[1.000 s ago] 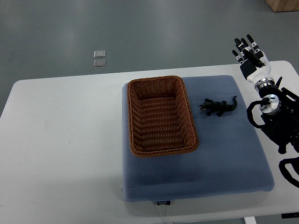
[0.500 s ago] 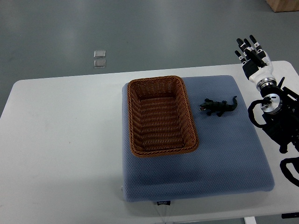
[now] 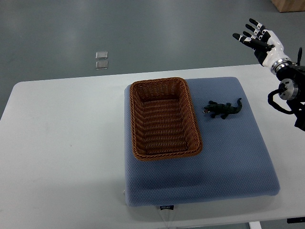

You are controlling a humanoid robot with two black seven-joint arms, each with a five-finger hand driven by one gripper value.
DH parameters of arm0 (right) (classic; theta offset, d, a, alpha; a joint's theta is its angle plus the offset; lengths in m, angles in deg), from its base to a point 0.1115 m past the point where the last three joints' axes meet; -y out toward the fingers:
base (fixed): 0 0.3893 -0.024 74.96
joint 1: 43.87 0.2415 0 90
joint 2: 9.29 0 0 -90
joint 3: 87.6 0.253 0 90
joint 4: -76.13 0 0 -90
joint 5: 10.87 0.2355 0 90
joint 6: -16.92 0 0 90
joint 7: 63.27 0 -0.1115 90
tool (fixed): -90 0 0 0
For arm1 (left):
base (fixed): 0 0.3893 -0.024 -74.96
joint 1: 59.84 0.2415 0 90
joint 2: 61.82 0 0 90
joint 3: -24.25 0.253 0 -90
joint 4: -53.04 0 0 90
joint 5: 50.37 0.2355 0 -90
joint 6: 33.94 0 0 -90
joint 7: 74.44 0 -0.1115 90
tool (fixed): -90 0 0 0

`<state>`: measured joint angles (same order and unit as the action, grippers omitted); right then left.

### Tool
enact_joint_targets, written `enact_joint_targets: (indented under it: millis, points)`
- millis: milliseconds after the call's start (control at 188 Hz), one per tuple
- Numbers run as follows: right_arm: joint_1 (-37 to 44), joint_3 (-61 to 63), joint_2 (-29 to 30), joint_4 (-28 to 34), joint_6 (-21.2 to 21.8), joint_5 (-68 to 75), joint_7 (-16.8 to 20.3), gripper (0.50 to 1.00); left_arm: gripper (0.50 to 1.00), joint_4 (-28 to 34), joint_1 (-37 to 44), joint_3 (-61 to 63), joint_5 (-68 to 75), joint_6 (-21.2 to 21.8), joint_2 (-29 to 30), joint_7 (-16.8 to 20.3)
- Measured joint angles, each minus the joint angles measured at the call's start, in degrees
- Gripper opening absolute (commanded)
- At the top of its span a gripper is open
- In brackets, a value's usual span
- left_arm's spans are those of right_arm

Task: Place crocodile in brown basket with right hand
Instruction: 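Reach the right hand down over the dark green toy crocodile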

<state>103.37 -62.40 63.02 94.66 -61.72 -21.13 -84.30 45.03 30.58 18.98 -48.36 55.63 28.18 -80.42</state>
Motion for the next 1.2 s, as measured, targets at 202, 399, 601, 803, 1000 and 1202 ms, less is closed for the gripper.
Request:
enact_joint_targets:
  millis: [202,399,601,803,1000,1202]
  points:
    - [2.02,-1.77,-8.65,9.32,2.29,-30.12,-0.16,0.928,1.000,0.00,0.01,0.10,0.00,0.00,0.00,0.00]
    - [2.58,-2.33,-16.87,23.95,6.91,-55.50,-0.68,0.928,1.000,0.00,0.00,0.13,0.00,0.00,0.00,0.00]
    - [6.40,-7.55,-19.41,31.51,12.59,-70.31,-0.82,0.926,1.000,0.00,-0.05,0.11,0.00,0.00,0.00,0.00]
    - [9.56,-20.05,-17.78,33.52,10.73,-76.50,0.75,0.917,1.000,0.00,-0.04,0.15,0.00,0.00,0.00,0.00]
    - [9.75,-24.90,-14.13,32.28,7.37,-77.08,5.52,0.889,1.000,0.01,-0.02,0.10,0.00,0.00,0.00,0.00]
    - [8.43,-25.08,-12.61,28.98,5.33,-76.97,10.93,0.862,1.000,0.02,-0.04,0.09,0.00,0.00,0.00,0.00]
